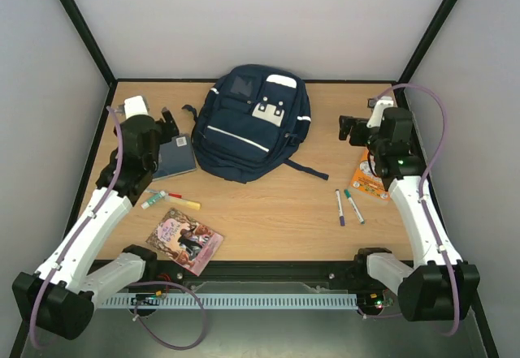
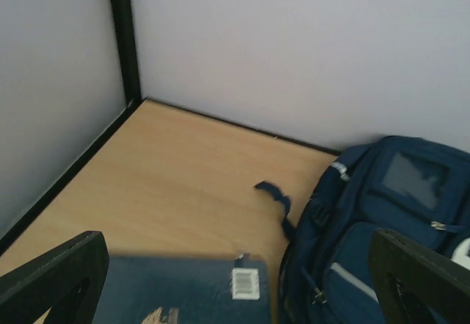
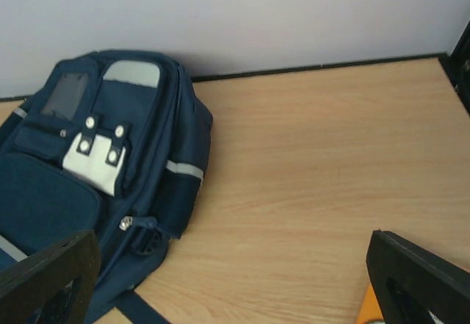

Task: Pack the student bag
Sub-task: Move the student bag to the center of the board.

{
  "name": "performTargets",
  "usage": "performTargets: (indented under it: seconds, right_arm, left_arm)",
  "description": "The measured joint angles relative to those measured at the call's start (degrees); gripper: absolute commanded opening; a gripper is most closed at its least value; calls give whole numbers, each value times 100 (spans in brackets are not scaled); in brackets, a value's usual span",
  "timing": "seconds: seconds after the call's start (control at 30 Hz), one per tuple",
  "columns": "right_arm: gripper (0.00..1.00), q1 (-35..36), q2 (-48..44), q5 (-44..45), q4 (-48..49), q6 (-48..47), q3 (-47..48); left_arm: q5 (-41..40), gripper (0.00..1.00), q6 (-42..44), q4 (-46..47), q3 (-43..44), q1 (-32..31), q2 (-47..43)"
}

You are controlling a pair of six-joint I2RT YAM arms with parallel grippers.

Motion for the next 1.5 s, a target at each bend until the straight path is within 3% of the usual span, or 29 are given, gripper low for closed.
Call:
performTargets:
  seconds: [0.23,0.37,0.7,0.97,1.3,1.5]
  right_arm:
    - [100,-212,-7,-815,-15,-310,-555]
    - [98,-264,-59,-1445,-81,-719,-997]
    - [100,-306,315,-2824,-669,-1644,-1272]
    - [100,-323,671,-3340,-1025,-2087,-1270]
    - [100,-328,691,-3567,-1213,-2326,-1270]
    - [99,-328,717,-3571,-1244,-2352,-1268]
  left_arm:
    - [264,99,-588,-85,-614,466,76]
    - [654,99,-702,-92,-564,592,678]
    - [1991,99,-737,-319,957,658,3541]
    - [2861,99,-555,-376,2225,723,4940]
    - [4131,99,-431,-765,4000,1270,6601]
    - [4575,99,-378,-970,4201,1250,7108]
